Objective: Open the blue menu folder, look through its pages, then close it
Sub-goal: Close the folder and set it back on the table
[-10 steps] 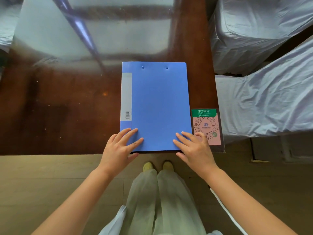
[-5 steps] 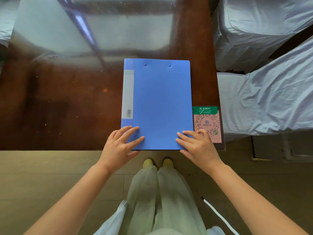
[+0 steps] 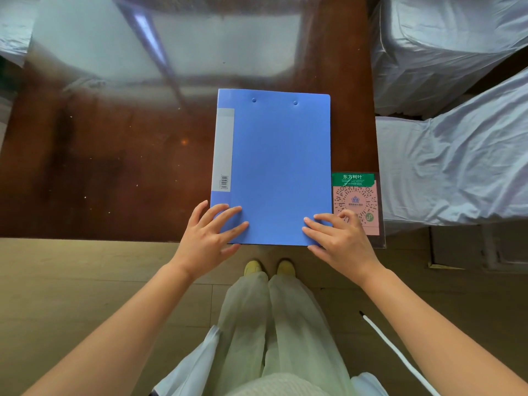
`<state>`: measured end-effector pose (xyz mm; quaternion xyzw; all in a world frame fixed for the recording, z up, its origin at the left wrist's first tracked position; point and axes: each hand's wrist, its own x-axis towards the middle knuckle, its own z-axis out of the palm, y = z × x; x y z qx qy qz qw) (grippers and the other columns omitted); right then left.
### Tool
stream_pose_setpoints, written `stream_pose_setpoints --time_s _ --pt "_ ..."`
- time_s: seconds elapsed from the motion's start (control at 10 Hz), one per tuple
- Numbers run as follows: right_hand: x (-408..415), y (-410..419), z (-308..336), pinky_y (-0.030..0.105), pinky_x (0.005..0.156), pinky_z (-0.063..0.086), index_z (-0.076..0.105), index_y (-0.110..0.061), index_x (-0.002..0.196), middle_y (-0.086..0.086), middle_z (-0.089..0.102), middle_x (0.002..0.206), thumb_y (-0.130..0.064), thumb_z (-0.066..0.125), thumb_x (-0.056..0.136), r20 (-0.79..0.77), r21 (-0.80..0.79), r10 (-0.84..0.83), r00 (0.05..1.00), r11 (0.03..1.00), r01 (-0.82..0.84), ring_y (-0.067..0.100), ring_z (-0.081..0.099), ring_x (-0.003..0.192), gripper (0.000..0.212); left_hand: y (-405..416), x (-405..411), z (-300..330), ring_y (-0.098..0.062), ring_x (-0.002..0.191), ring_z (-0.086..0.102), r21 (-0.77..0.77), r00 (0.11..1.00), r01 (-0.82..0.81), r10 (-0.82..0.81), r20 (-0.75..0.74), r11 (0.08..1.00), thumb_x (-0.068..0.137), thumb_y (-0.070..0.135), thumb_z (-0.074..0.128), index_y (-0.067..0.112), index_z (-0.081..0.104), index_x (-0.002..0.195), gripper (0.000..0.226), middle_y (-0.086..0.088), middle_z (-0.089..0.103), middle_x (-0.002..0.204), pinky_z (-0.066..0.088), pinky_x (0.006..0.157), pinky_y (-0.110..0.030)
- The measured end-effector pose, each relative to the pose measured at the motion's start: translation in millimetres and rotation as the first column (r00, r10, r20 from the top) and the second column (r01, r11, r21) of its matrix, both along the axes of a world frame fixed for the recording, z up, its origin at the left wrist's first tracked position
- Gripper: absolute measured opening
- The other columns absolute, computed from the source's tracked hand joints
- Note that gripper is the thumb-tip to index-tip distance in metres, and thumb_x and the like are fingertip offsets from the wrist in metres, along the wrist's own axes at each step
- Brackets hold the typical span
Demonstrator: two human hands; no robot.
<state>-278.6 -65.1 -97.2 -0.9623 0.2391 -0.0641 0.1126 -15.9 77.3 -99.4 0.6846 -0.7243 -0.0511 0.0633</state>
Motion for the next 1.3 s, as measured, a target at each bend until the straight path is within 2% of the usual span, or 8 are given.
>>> stream_pose_setpoints --time_s 0.1,0.3,0.6,0.7,0.8,1.0,1.2,1.3 --pt "-0.9 -2.3 -0.4 0.042 0.086 0.041 0.071 -0.013 0.102 0.003 0.073 0.108 -0.024 0.079 0.07 0.005 -0.002 0.018 1.0 1.0 -0.018 0.024 0.065 0.102 0.034 0.6 0.2 -2.3 -0.035 0.111 0.059 0.012 1.0 0.008 -0.008 -0.001 1.0 0.067 0.034 0.079 0.022 0.067 0.111 0.047 -0.012 0.063 0.124 0.039 0.099 -0.055" --pt "-2.0 -5.5 -2.7 0.041 0.086 0.032 0.071 -0.012 0.101 0.004 0.073 0.107 -0.025 0.08 0.069 0.016 -0.009 0.029 0.999 1.0 -0.029 0.024 0.066 0.101 0.036 0.3 -0.2 -4.9 -0.036 0.111 0.059 0.031 1.0 0.009 -0.01 0.018 0.999 0.068 0.032 0.08 0.021 0.066 0.113 0.048 -0.013 0.063 0.124 0.041 0.098 -0.055" --pt "-2.8 -12.7 -1.0 0.044 0.084 0.045 0.072 -0.013 0.098 0.002 0.073 0.106 -0.03 0.08 0.067 0.001 -0.011 0.085 0.996 0.996 -0.085 0.022 0.066 0.098 0.036 1.4 -3.0 -5.9 -0.036 0.11 0.06 0.019 1.0 0.003 -0.003 0.01 1.0 0.07 0.031 0.078 0.021 0.067 0.111 0.044 -0.013 0.064 0.124 0.042 0.097 -0.055" --pt "-2.9 -11.1 -1.9 0.042 0.085 0.043 0.072 -0.013 0.098 0.002 0.073 0.106 -0.028 0.08 0.068 0.004 -0.021 0.082 0.997 0.996 -0.082 0.022 0.066 0.098 0.034 1.5 -2.6 -5.8 -0.036 0.11 0.06 0.014 1.0 0.009 -0.009 0.014 1.0 0.07 0.031 0.078 0.021 0.067 0.112 0.044 -0.013 0.064 0.124 0.042 0.097 -0.055" --pt "-2.8 -9.6 -2.6 0.041 0.088 0.033 0.072 -0.012 0.099 0.003 0.073 0.106 -0.026 0.079 0.069 0.007 -0.023 0.073 0.997 0.997 -0.073 0.023 0.067 0.099 0.033 1.7 -2.7 -6.4 -0.036 0.111 0.06 0.023 1.0 0.008 -0.009 0.017 1.0 0.07 0.03 0.078 0.021 0.066 0.112 0.045 -0.013 0.063 0.124 0.042 0.097 -0.055" --pt "-1.3 -9.6 -0.1 0.041 0.087 0.029 0.073 -0.012 0.096 0.002 0.074 0.103 -0.026 0.08 0.068 0.006 -0.038 0.082 0.997 0.996 -0.081 0.024 0.066 0.1 0.032 2.3 -4.4 -5.5 -0.037 0.112 0.059 0.045 1.0 -0.005 0.005 0.012 0.999 0.069 0.03 0.08 0.021 0.066 0.113 0.047 -0.013 0.063 0.125 0.042 0.098 -0.056" --pt "1.0 -9.8 7.8 0.046 0.095 0.031 0.071 -0.014 0.097 0.002 0.073 0.106 -0.031 0.083 0.063 -0.079 0.006 0.055 0.995 0.998 -0.055 0.026 0.063 0.106 0.041 0.4 -7.0 7.8 -0.035 0.114 0.058 0.104 0.999 -0.037 0.038 -0.007 0.994 0.065 0.036 0.081 0.023 0.067 0.111 0.05 -0.011 0.063 0.125 0.034 0.102 -0.061" --pt "8.1 -13.8 20.5 0.058 0.097 0.034 0.07 -0.016 0.1 0.003 0.073 0.107 -0.035 0.082 0.063 -0.1 0.064 0.035 0.994 0.998 -0.029 0.026 0.063 0.107 0.043 -4.6 -9.1 23.4 -0.032 0.118 0.055 0.106 0.998 -0.021 0.028 -0.059 0.994 0.07 0.044 0.071 0.022 0.066 0.112 0.047 -0.011 0.061 0.127 0.028 0.106 -0.06"
